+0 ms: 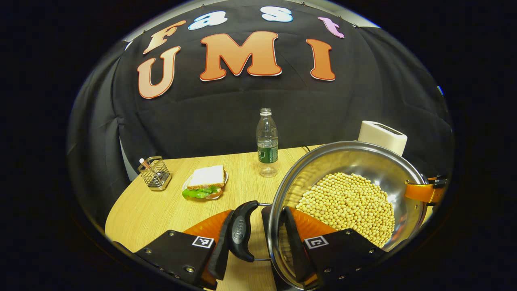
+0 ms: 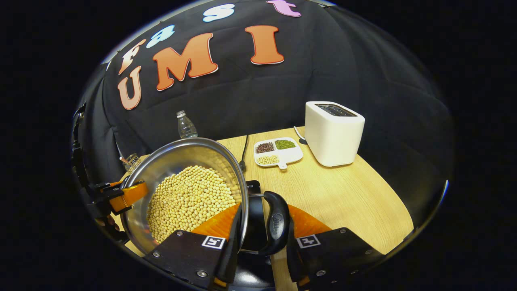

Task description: First push the handle of the pot to place it horizontally, then grasp the pot with both hands and set it on the induction cooktop.

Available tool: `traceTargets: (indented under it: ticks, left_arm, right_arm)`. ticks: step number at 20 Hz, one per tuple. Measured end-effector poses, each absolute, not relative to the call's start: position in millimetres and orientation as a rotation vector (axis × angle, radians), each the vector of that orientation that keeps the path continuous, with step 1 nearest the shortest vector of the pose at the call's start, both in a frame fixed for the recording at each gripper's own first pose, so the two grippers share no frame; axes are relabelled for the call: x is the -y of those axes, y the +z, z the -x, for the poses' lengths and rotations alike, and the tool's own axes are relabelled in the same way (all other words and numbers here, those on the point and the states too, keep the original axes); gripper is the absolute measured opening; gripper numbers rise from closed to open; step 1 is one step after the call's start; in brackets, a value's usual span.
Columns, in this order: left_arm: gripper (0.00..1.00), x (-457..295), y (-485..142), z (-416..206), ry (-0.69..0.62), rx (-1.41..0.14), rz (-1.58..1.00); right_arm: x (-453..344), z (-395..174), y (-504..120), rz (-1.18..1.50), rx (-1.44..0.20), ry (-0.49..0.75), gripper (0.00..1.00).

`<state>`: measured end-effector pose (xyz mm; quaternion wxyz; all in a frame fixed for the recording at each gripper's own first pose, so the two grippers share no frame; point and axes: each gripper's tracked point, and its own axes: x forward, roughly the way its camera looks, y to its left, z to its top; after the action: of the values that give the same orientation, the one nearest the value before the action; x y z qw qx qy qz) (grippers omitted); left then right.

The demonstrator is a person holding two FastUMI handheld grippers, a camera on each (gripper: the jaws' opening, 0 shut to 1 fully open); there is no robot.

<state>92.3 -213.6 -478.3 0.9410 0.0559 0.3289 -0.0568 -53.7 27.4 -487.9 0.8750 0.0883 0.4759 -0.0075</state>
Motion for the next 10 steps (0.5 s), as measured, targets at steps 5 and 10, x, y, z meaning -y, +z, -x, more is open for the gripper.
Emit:
traceTargets:
  ticks: [5,10]
  left_arm:
    - [0.66,210.9,-483.0,-92.6,-0.112,-0.676,-0.121]
    - [0.66,213.3,-486.9,-96.8,-0.117,-0.672,-0.15]
  right_arm:
    - [-29.9,53.6,-492.7,-0.196,-1.006,-0.012,0.5]
    - [-29.8,52.0,-499.7,-0.219,-1.031,-0.025,0.5]
